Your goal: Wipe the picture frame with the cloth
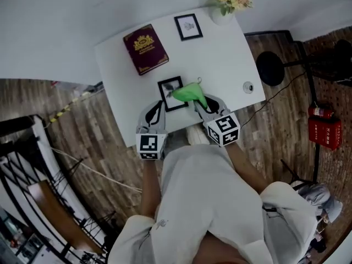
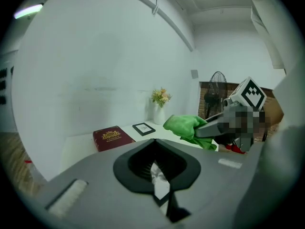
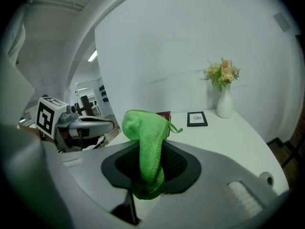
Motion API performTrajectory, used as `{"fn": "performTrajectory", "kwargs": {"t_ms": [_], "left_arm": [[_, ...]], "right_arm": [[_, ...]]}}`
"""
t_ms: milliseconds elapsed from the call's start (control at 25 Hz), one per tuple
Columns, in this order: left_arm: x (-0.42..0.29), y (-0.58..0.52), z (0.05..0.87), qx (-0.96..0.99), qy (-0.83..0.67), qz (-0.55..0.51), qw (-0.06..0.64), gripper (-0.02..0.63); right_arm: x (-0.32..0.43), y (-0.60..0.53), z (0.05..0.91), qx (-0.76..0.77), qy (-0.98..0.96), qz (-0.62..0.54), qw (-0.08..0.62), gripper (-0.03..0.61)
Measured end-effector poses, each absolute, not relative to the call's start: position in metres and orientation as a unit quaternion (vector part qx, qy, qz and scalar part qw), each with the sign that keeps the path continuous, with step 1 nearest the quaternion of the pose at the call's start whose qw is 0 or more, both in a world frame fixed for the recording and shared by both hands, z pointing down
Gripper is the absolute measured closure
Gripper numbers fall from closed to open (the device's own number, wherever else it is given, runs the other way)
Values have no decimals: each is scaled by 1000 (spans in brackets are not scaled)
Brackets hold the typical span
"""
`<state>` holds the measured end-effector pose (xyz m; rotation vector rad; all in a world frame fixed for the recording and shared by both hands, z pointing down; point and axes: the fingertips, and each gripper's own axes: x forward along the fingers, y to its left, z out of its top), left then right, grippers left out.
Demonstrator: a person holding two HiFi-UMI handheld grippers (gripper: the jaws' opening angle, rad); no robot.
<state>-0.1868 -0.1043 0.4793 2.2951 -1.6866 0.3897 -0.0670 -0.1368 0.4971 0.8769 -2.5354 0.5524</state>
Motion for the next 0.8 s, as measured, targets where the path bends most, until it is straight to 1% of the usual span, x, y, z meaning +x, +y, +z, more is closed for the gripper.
{"fn": "performTrajectory", "kwargs": {"t_ms": [360, 640, 800], "left_arm": [[-199, -118, 540, 826, -514, 170, 159, 594], [-199, -119, 586, 837, -476, 199, 182, 594], [-196, -118, 616, 836, -456, 243, 187, 594]], "right_arm": [[-83, -148, 529, 366, -880, 215, 215, 489], [-97, -153, 558, 378, -866, 232, 231, 489], [-109, -154, 572, 370, -865, 238, 242, 489]]}}
